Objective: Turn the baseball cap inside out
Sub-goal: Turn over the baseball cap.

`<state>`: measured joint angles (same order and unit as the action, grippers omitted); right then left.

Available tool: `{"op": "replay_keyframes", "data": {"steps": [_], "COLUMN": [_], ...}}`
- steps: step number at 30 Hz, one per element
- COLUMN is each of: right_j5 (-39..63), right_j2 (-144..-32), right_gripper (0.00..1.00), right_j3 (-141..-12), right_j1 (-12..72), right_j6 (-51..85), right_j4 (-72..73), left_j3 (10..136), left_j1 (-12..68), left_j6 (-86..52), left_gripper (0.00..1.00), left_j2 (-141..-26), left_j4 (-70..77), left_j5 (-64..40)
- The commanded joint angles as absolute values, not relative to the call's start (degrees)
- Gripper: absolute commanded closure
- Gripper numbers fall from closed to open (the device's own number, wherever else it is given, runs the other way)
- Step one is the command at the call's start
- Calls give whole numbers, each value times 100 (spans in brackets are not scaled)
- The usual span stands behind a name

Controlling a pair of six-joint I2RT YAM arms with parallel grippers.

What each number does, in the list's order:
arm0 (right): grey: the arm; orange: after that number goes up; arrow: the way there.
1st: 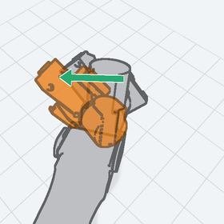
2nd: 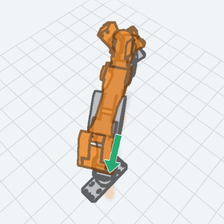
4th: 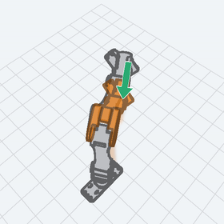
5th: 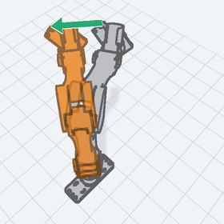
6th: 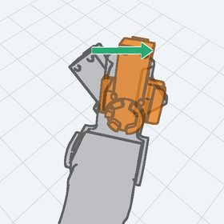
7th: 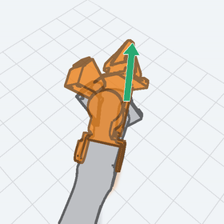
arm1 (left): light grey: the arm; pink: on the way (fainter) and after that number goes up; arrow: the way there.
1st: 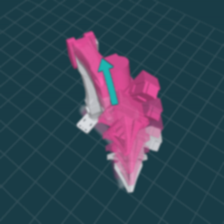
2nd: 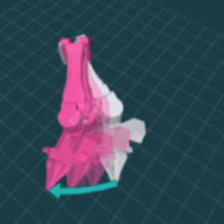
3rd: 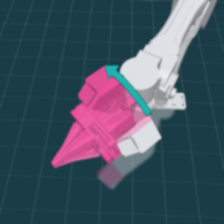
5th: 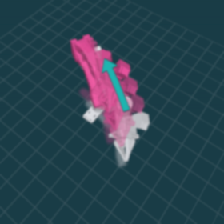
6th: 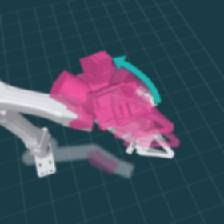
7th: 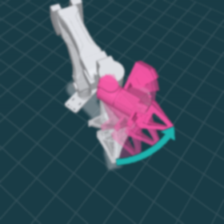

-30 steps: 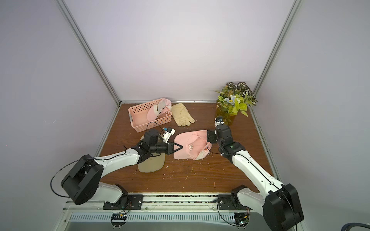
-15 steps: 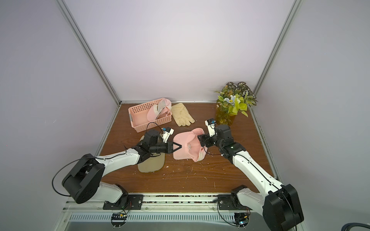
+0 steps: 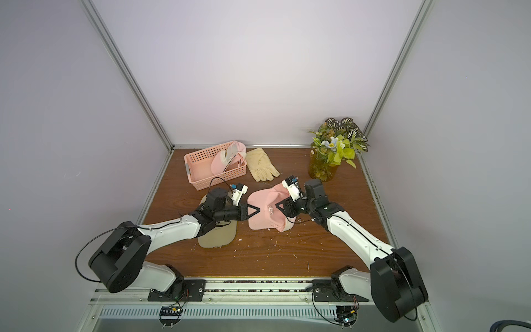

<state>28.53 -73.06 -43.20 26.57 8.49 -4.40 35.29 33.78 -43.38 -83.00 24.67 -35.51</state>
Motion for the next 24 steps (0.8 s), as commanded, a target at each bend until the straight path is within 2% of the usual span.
{"op": "replay_keyframes", "data": {"steps": [1, 5, 13, 20, 24], "right_j5": [2609, 1988, 102, -140, 204], "right_j2": [-7720, -8438, -9337, -9532, -9662], "right_gripper": [59, 61, 50, 39, 38], "right_j3": [-4612, -4903, -5388, -5398, -5331], "right_j1": [2817, 2901, 2918, 2922, 2911], "right_j6": [1004, 1315, 1679, 1760, 1723], "right_j4": [-402, -464, -1028, -1069, -961], "left_j3": [3511, 3537, 3594, 3586, 3590], "left_j1": [3424, 3428, 3428, 3428, 3430], "left_j6": [-4289, -4272, -4102, -4067, -4066], "left_gripper": [100, 100, 99, 100, 99], "left_j2": [-8341, -8367, -8418, -8545, -8620], "left_j4": [2490, 2455, 2169, 2152, 2195], "left_j5": [-3406, -3409, -3296, -3248, -3214]}}
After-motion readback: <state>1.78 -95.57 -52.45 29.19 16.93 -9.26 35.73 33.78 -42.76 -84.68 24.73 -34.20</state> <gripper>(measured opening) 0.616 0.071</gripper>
